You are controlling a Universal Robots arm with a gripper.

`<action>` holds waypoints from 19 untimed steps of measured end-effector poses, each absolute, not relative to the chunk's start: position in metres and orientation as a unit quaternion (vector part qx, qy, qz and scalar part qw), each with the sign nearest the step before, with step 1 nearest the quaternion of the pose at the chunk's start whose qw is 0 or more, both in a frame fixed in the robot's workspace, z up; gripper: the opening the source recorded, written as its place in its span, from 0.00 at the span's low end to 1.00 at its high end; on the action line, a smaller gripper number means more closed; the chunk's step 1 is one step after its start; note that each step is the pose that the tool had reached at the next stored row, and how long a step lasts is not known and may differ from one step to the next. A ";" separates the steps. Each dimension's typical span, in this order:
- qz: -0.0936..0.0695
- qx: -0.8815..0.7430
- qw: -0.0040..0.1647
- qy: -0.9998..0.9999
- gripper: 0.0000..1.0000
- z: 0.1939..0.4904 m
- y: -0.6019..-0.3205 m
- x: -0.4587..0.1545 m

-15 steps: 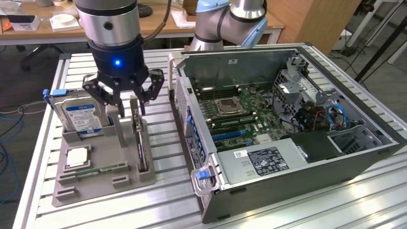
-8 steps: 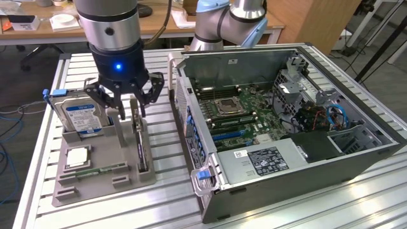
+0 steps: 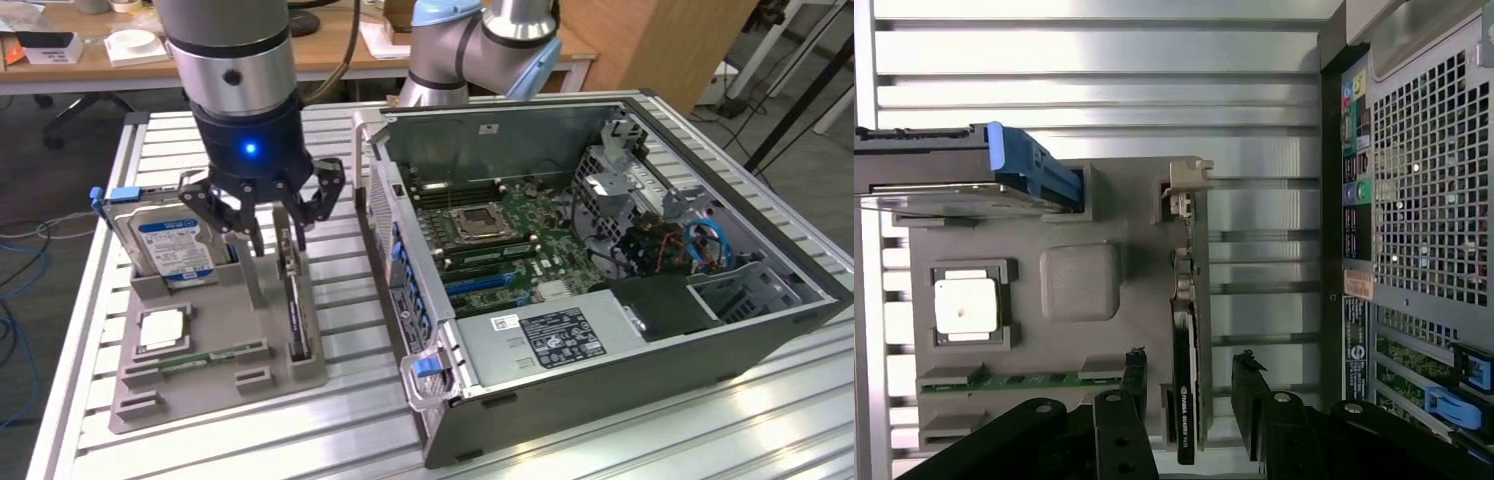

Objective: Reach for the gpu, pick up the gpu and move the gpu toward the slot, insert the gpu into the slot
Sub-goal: 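Pick up the gpu and move the gpu toward the slot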

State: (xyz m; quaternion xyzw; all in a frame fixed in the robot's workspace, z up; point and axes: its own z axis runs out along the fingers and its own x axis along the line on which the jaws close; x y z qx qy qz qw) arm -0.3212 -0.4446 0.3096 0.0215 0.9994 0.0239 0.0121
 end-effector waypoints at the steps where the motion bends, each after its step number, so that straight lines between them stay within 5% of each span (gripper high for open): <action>1: 0.024 0.021 0.012 0.999 0.47 0.309 -0.445 -0.321; 19: 0.024 0.015 0.012 1.000 0.47 0.291 -0.448 -0.321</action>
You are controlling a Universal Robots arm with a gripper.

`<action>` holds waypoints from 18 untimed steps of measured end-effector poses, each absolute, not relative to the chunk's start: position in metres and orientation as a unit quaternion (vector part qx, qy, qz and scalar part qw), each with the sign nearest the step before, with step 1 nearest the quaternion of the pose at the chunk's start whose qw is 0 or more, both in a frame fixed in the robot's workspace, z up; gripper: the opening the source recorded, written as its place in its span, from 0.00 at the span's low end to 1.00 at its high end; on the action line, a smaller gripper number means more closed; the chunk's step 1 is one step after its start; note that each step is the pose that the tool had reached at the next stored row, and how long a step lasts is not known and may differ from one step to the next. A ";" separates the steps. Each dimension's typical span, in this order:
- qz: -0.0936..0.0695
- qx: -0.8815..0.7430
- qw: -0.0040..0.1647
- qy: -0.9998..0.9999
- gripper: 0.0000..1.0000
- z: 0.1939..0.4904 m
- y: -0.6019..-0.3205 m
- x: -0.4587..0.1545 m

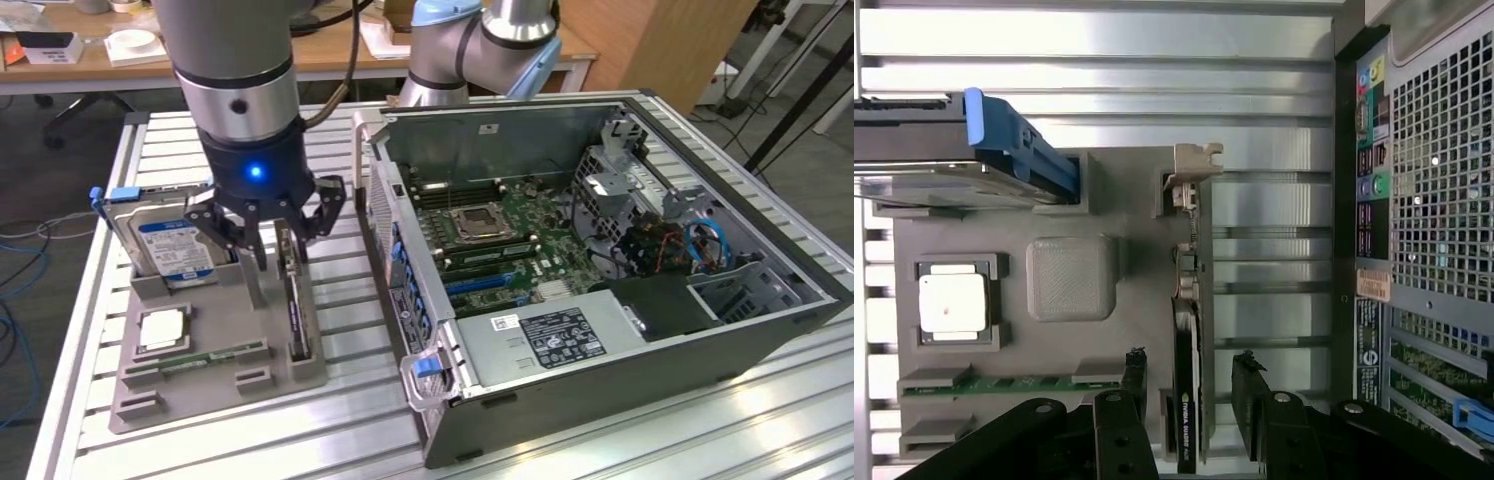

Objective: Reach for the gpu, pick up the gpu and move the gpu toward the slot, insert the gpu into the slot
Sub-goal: 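Pick up the gpu and move the gpu toward the slot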

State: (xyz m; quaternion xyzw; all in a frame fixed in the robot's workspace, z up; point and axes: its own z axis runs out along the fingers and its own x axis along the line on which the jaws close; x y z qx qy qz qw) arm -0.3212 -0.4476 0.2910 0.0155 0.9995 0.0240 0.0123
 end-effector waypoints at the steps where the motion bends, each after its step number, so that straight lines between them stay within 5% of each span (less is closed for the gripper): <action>1: 0.024 0.015 0.012 1.000 0.47 0.290 -0.448 -0.321; 18: 0.024 0.010 0.012 1.000 0.47 0.274 -0.451 -0.321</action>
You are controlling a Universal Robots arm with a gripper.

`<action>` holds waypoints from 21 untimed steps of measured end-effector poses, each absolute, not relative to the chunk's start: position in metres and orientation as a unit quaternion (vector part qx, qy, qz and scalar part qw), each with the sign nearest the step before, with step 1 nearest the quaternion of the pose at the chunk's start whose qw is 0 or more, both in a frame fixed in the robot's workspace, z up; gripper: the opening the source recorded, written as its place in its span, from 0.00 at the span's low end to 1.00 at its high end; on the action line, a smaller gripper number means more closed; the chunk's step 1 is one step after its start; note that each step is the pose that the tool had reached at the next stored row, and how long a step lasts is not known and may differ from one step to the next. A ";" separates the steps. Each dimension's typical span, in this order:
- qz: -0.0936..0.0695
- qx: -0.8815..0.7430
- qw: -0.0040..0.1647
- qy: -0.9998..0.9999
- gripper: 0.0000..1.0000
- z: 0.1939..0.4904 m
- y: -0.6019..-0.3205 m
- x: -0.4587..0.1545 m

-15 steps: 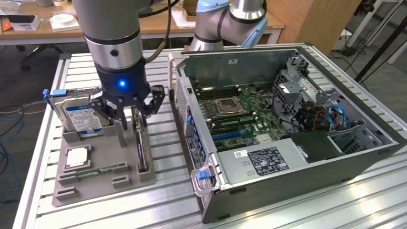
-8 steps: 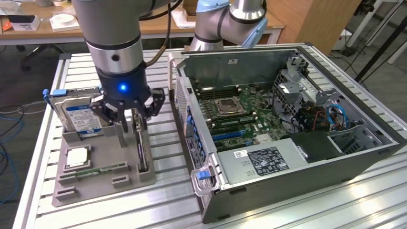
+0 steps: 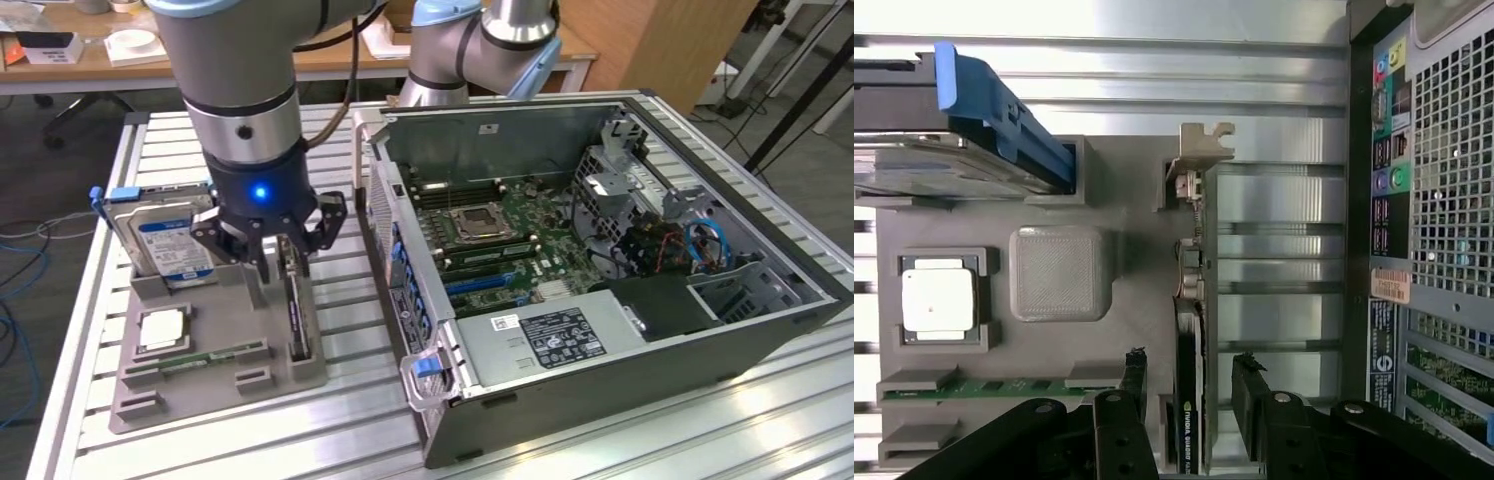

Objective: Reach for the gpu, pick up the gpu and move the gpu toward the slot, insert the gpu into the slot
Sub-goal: 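Pick up the gpu and move the gpu toward the slot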

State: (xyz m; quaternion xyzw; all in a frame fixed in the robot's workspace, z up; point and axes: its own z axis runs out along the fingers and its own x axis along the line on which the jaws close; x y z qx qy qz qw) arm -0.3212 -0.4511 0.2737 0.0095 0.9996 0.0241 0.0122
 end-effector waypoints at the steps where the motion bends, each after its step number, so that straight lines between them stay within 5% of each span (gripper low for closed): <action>1: 0.024 0.009 0.012 1.000 0.47 0.273 -0.451 -0.321; 21: 0.024 0.007 0.012 1.000 0.47 0.253 -0.456 -0.317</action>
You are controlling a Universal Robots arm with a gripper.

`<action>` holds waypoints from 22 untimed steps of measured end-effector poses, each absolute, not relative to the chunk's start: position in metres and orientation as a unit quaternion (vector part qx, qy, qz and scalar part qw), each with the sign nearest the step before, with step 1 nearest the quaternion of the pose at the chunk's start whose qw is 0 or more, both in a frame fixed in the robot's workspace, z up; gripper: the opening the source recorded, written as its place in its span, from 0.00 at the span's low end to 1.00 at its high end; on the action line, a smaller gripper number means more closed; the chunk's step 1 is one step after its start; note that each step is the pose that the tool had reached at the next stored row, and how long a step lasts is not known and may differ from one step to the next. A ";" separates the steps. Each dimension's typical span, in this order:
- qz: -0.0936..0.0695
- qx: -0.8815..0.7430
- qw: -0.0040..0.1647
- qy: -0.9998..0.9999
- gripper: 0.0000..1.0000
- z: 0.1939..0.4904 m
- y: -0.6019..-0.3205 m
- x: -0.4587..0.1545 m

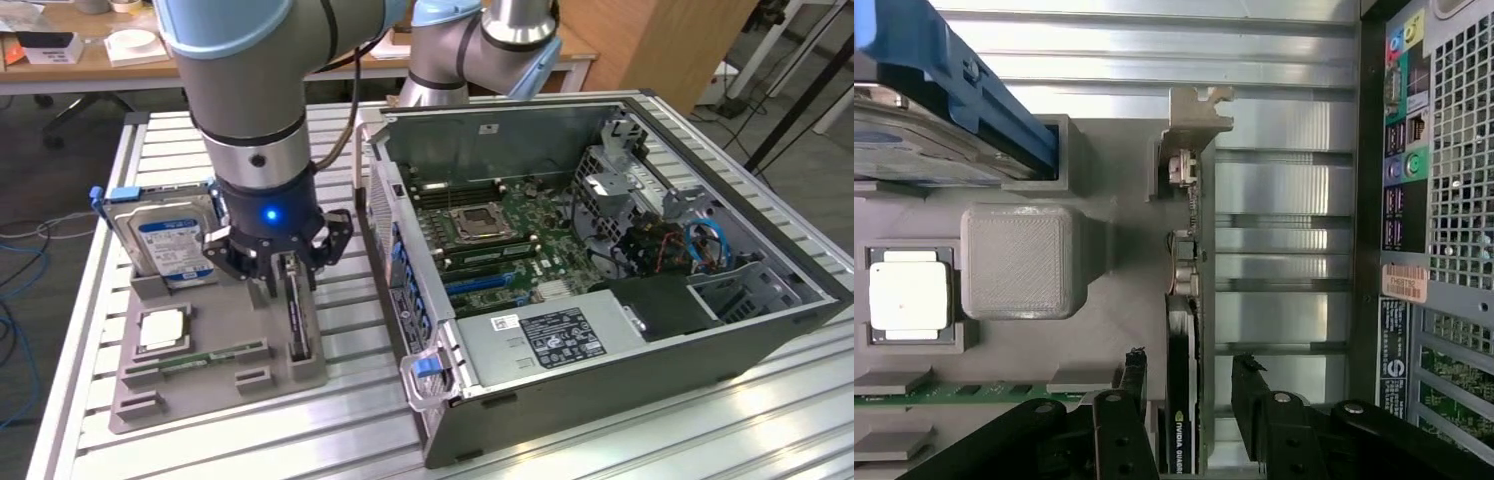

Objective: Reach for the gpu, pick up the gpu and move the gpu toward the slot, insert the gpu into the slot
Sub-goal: 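Pick up the gpu and move the gpu toward the slot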

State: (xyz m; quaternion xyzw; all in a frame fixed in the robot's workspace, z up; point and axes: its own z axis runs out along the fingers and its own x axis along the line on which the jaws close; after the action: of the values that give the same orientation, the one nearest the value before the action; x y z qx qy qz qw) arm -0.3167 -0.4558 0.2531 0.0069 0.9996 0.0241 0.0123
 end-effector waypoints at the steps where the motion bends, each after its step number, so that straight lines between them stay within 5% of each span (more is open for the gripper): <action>1: 0.024 0.007 0.012 1.000 0.47 0.252 -0.456 -0.317; 22: 0.024 0.007 0.013 1.000 0.47 0.239 -0.458 -0.318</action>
State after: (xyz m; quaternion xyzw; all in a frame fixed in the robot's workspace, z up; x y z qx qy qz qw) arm -0.3175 -0.4583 0.2387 0.0066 0.9996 0.0239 0.0128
